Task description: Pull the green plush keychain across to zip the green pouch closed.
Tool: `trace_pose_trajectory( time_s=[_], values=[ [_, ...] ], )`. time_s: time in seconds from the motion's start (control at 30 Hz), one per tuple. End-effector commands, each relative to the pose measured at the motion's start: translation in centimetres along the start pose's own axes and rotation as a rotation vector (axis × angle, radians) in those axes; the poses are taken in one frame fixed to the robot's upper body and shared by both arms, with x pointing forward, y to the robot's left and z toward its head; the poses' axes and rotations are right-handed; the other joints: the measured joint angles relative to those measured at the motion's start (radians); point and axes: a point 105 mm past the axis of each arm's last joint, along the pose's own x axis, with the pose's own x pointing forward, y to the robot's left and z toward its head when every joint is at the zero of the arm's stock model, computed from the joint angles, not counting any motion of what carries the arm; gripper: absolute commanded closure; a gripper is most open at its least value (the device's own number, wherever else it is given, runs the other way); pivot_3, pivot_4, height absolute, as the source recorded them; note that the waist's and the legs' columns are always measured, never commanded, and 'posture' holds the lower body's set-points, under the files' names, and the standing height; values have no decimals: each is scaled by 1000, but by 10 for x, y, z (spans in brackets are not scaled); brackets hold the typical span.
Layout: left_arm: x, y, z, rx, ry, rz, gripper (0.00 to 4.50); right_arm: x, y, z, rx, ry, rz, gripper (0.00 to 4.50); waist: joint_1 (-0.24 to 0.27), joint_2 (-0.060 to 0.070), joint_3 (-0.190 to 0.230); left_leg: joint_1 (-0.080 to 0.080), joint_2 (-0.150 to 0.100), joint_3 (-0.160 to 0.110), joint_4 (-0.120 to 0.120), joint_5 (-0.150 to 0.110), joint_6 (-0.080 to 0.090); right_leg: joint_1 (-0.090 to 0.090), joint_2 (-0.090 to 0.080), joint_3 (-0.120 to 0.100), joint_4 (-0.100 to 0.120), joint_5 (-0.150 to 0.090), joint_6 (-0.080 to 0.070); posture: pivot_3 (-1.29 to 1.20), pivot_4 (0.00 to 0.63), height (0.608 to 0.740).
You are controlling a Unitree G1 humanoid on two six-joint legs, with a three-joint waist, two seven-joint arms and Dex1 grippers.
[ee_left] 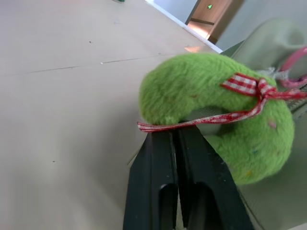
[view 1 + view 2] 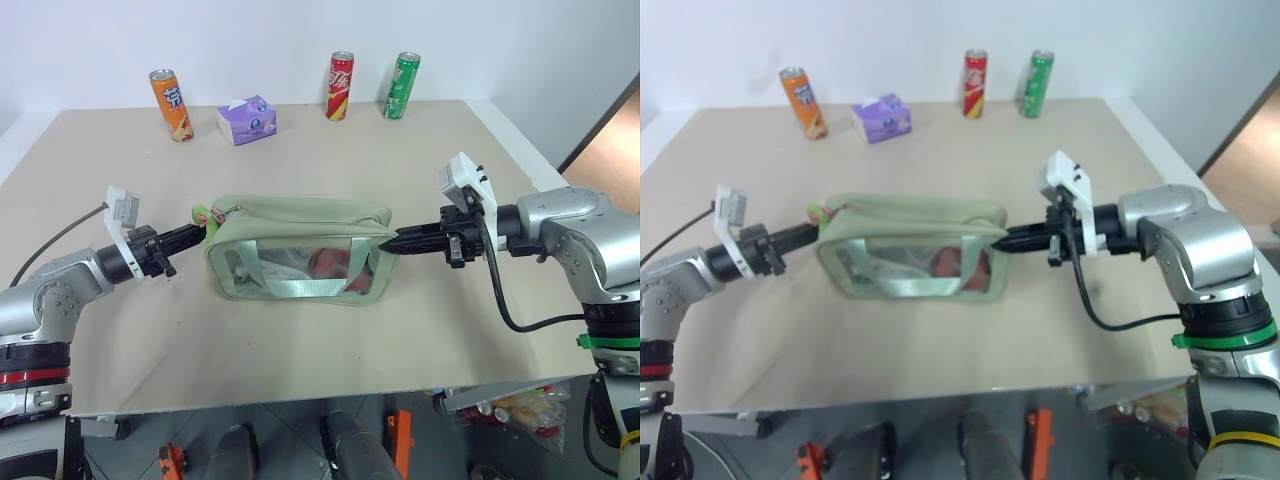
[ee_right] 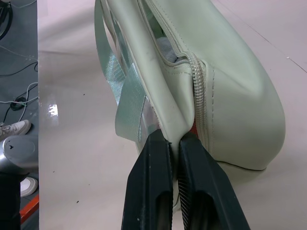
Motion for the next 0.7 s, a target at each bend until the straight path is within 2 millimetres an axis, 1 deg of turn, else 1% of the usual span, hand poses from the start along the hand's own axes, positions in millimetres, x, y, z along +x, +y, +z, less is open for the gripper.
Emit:
trace_pose_trajectory(
  time_s=[0.03,0.13,0.17,0.23,0.3,0.37,0.43,0.47,0.53,0.7],
  values=[
    [1,-7,26,85,-59,-15,4482,-3,3,10,-45,-20,-2,4500,0,0,0,0,0,0,0,0,0,0,0,0,0,0,0,0,150,740],
    [1,-7,44,123,-96,-3,4482,-2,3,10,-43,-19,-1,4500,1,0,0,0,0,0,0,0,0,0,0,0,0,0,0,0,150,740],
    [1,-9,53,138,-117,-8,4482,-2,3,10,-43,-18,-1,4500,1,0,0,0,0,0,0,0,0,0,0,0,0,0,0,0,150,740],
    [2,-21,84,187,-185,-48,4482,-3,2,10,-42,-17,-2,4500,1,-1,0,0,0,0,1,0,0,0,0,0,0,0,1,0,150,740],
    [4,-32,105,232,-228,-90,4482,-3,2,10,-42,-15,-3,4500,2,-1,0,-1,0,-1,1,0,0,0,0,-1,0,0,1,0,150,740],
    [7,-41,115,273,-241,-124,4482,-3,2,9,-41,-14,-6,4500,1,-1,0,-1,0,-1,1,0,0,0,0,-1,-1,0,1,0,150,740],
    [20,-50,123,360,-233,-138,4482,-3,2,10,-42,-15,-9,4500,2,0,0,-1,-1,0,0,0,0,0,-1,0,-1,0,2,0,150,740],
    [27,-56,125,385,-223,-157,4482,-4,1,10,-41,-16,-11,4500,3,0,0,-1,-1,0,0,0,0,0,-1,0,0,0,2,0,150,740],
    [42,-70,121,455,-178,-214,4482,-4,1,10,-41,-17,-16,4500,4,0,0,-1,-1,-1,0,0,0,0,0,0,0,0,2,0,150,740],
    [70,-87,99,609,-14,-314,4482,-5,3,8,-38,-14,-23,4500,3,0,0,-1,-1,-1,0,0,0,0,0,0,0,0,2,0,150,740]
  ],
)
